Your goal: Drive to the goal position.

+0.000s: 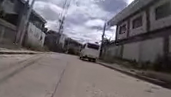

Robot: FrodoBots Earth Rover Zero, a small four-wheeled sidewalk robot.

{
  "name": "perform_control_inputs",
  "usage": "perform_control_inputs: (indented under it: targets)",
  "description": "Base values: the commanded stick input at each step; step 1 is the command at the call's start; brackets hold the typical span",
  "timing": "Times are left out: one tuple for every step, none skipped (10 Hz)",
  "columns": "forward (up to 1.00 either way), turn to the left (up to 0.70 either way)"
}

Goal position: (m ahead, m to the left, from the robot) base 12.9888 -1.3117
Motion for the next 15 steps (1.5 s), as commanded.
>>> perform_control_inputs:
  targets:
    - [0.50,0.00]
    - [0.50,0.00]
    - [0.50,0.00]
    - [0.50,0.00]
    - [0.50,0.00]
    - [0.50,0.00]
    - [0.50,0.00]
    - [0.50,0.00]
    - [0.50,0.00]
    - [0.50,0.00]
    - [0.50,0.00]
    - [0.50,0.00]
    - [0.50,0.00]
    - [0.50,0.00]
    - [0.50,0.00]
